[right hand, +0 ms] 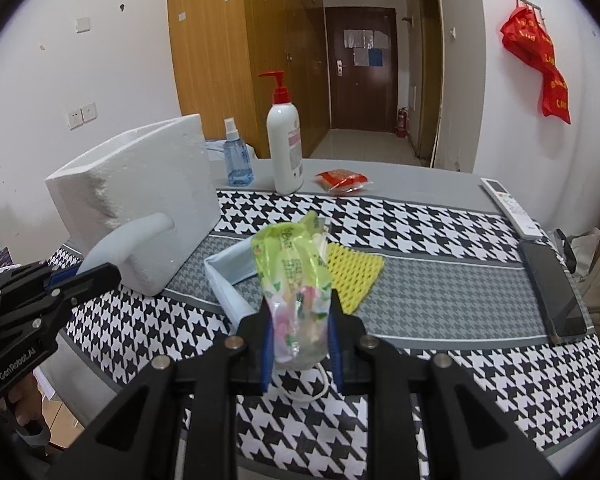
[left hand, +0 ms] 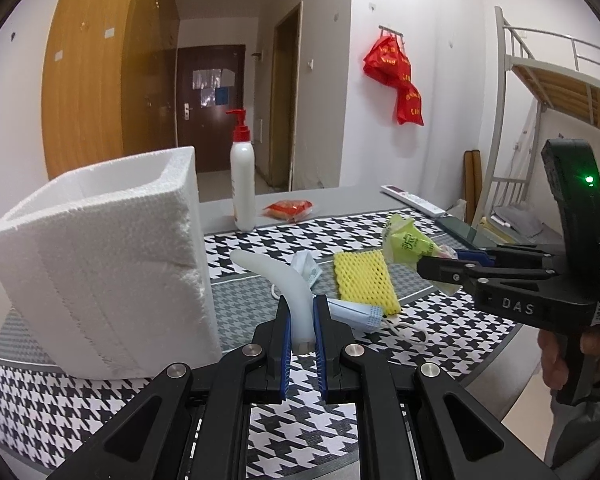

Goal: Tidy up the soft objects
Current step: 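Lift the snack packet with the right tool while the left tool carries the tube toward the foam box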

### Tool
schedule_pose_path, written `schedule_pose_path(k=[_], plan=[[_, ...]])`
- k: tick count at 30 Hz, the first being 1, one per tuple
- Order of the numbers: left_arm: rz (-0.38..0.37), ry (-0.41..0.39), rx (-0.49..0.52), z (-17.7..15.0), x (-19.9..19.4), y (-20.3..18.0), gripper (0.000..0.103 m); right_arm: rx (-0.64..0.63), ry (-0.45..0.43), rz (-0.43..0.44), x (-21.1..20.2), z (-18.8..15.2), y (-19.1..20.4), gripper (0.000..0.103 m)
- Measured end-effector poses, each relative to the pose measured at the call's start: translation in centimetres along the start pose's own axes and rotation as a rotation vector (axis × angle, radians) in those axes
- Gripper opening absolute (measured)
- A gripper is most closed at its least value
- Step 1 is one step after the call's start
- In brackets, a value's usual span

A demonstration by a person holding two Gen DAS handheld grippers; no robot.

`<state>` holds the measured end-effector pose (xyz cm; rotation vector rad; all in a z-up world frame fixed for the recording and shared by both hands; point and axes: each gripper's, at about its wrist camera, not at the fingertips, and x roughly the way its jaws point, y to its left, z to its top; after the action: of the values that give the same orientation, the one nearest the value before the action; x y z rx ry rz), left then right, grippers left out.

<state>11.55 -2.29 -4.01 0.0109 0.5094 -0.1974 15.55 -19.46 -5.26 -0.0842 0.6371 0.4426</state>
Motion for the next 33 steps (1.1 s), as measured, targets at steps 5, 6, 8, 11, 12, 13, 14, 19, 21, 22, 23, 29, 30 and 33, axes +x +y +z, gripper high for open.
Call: schedule_pose_path(k=[5, 6, 8, 11, 12, 13, 14, 19, 21, 22, 23, 29, 30, 33], plan=[[0.001, -0.016, 0.007, 0.5, -0.6, 0.1, 0.011, -0.009, -0.020, 0.008, -0.6, 0.2, 0.8, 0.026], [0.001, -0.022, 0.012, 0.7, -0.8, 0.1, 0.011, -0.012, -0.026, 0.010, -0.8, 0.3, 1.0, 0.026], [0.000, -0.029, 0.018, 0.9, -1.0, 0.1, 0.011, -0.019, -0.036, 0.011, -1.1, 0.5, 1.4, 0.026], [0.000, -0.044, 0.025, 1.2, -1.3, 0.1, 0.011, -0.021, -0.047, 0.010, -1.4, 0.7, 1.7, 0.026], [0.000, -0.047, 0.027, 1.2, -1.4, 0.0, 0.011, -0.022, -0.049, 0.008, -1.4, 0.7, 1.8, 0.026], [0.001, -0.050, 0.030, 1.3, -1.5, 0.0, 0.011, -0.022, -0.050, 0.004, -1.5, 0.8, 1.9, 0.026], [0.002, -0.054, 0.035, 1.3, -1.6, 0.0, 0.011, -0.022, -0.053, 0.001, -1.6, 0.8, 1.9, 0.026], [0.017, -0.075, 0.062, 1.9, -2.0, -0.3, 0.011, -0.024, -0.074, -0.004, -2.4, 1.1, 2.0, 0.026], [0.021, -0.082, 0.068, 2.3, -2.1, -0.3, 0.011, -0.026, -0.084, -0.001, -2.8, 1.3, 2.2, 0.026], [0.024, -0.088, 0.072, 2.5, -2.3, -0.3, 0.011, -0.027, -0.089, 0.002, -2.9, 1.5, 2.3, 0.026], [0.027, -0.096, 0.078, 2.7, -2.4, -0.3, 0.011, -0.029, -0.093, 0.004, -3.0, 1.6, 2.3, 0.026], [0.043, -0.138, 0.103, 3.6, -2.9, 0.1, 0.011, -0.044, -0.126, 0.018, -3.5, 2.9, 2.8, 0.026], [0.043, -0.142, 0.104, 3.7, -3.0, 0.1, 0.011, -0.046, -0.129, 0.020, -3.6, 3.0, 2.9, 0.026], [0.048, -0.155, 0.112, 4.0, -3.2, 0.3, 0.011, -0.051, -0.142, 0.027, -3.7, 3.3, 3.1, 0.026]])
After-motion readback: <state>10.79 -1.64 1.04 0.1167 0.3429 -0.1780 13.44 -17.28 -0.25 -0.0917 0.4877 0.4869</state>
